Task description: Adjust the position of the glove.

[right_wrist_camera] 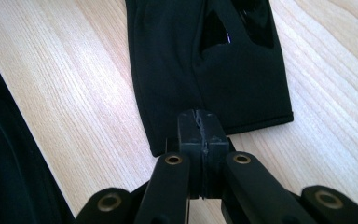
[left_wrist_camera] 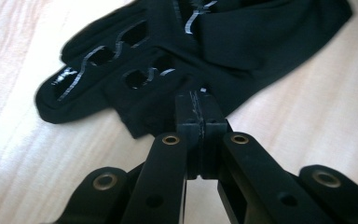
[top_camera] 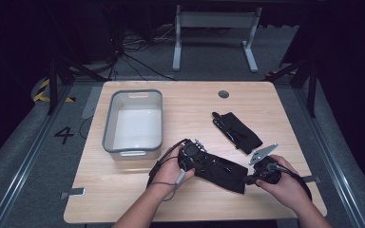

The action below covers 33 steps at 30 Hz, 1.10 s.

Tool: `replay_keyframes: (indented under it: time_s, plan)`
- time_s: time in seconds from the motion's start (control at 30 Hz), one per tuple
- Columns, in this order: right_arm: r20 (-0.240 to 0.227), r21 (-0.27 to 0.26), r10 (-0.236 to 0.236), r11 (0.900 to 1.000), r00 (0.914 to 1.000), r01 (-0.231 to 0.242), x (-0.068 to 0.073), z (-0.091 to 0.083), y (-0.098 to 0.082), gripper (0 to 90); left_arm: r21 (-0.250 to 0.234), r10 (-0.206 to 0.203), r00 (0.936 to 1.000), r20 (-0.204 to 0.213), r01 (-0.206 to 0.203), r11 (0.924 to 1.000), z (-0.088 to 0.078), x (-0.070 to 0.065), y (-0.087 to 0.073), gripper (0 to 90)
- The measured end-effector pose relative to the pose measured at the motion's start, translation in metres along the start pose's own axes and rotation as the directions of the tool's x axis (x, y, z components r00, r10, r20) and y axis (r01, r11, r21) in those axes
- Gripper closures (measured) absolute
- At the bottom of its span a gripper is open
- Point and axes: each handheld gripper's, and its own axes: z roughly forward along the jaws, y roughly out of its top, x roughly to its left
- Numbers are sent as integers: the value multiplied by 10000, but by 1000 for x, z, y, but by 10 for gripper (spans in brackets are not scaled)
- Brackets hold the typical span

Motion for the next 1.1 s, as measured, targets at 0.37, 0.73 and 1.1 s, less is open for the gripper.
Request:
replay_keyframes:
  time_s: [0.37, 0.73, 1.1]
  plan:
    - [-75, -222, 259, 9994, 9996, -261, -5, -5, -4, 900, 569, 0, 9999, 116, -6, 9984, 11, 1, -1, 900]
    - [-145, -331, 225, 9992, 9996, -229, -9, -7, 0, 900, 1266, 189, 9970, 748, -283, 9916, 11, -14, -3, 897]
    - [-201, -357, 132, 9993, 9997, -139, -11, -5, 6, 900, 1789, 428, 9944, 965, -596, 9821, 10, -29, -6, 897]
